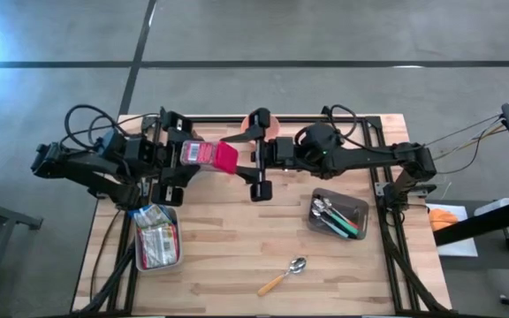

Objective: Pick & Place Food Item
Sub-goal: Put the red seasoning can into the top gray bin

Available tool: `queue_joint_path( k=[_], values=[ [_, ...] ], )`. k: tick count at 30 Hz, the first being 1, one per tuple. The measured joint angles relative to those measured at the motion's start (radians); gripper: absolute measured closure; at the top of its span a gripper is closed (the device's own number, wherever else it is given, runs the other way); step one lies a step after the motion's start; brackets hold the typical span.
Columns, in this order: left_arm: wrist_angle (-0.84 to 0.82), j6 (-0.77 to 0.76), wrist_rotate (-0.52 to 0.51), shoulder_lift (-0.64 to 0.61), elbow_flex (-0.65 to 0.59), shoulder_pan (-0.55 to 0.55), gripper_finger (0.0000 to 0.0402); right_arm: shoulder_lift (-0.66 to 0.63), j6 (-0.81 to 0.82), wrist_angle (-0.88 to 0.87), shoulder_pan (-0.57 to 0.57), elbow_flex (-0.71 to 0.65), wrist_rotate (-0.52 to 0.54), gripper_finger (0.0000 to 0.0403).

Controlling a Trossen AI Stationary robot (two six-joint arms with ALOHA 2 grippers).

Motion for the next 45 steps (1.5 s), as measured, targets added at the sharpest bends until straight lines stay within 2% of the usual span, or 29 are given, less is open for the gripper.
queue_joint_path(
  k=[8, 15, 23, 28, 37, 39, 42, 45],
  values=[
    [-0.003, -0.022, 0.033, 0.000, 0.002, 0.000, 0.0195, 0.015, 0.013, -0.036, 0.000, 0.042, -0.007, 0.0165],
    [-0.009, -0.021, 0.036, -0.001, 0.000, 0.001, 0.0195, 0.016, 0.089, -0.038, -0.004, 0.041, -0.001, 0.0165],
    [-0.028, -0.021, 0.045, 0.000, -0.001, 0.001, 0.0195, 0.011, 0.051, -0.079, -0.004, 0.040, 0.002, 0.0165],
    [-0.037, -0.020, 0.046, 0.000, -0.002, 0.001, 0.0195, 0.010, 0.134, -0.135, -0.004, 0.040, 0.001, 0.0165],
    [-0.067, -0.018, 0.047, -0.005, 0.002, 0.000, 0.0195, 0.009, 0.118, -0.159, -0.005, 0.039, -0.003, 0.0165],
    [-0.072, -0.014, 0.047, -0.006, 0.002, 0.000, 0.0195, 0.008, 0.107, -0.174, -0.005, 0.041, -0.033, 0.0164],
    [-0.077, -0.012, 0.046, -0.008, 0.001, 0.000, 0.0195, 0.007, 0.102, -0.184, -0.004, 0.041, -0.051, 0.0145],
    [-0.082, -0.007, 0.044, -0.012, 0.002, 0.000, 0.0195, 0.006, 0.060, -0.209, -0.001, 0.041, -0.053, 0.0099]
  ],
)
